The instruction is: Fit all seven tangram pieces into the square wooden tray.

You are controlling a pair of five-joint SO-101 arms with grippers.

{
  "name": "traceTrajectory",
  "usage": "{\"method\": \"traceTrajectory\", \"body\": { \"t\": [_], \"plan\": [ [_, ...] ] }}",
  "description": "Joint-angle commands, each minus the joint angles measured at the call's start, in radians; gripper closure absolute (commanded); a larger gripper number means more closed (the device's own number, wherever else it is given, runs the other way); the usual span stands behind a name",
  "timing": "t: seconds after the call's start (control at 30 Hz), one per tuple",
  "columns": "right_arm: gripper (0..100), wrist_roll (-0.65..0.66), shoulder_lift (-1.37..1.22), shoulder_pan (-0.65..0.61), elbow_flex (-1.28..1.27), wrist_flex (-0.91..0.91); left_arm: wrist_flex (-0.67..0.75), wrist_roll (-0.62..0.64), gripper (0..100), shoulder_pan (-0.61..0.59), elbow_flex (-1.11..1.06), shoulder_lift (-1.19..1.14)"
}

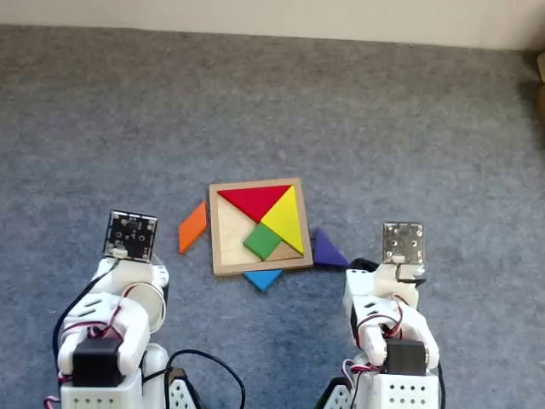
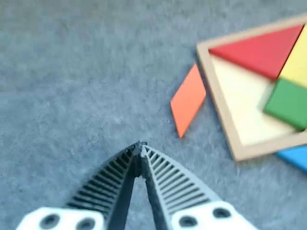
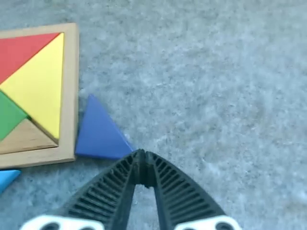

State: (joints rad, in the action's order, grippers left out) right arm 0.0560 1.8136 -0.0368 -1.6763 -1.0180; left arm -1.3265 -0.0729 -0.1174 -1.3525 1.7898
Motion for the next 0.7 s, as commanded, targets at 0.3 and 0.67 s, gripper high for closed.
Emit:
{"method": "traceTrajectory", "body": {
  "t": [0.3,0.67],
  "plan": [
    [99.5,-0.006,-0.001,0.025,-0.113,0.016,0.006,-0.278,99,-0.007,0.222,0.019],
    [99.5,-0.006,-0.002,0.024,-0.113,0.015,-0.140,-0.338,90,0.263,0.484,-0.558]
  ]
}}
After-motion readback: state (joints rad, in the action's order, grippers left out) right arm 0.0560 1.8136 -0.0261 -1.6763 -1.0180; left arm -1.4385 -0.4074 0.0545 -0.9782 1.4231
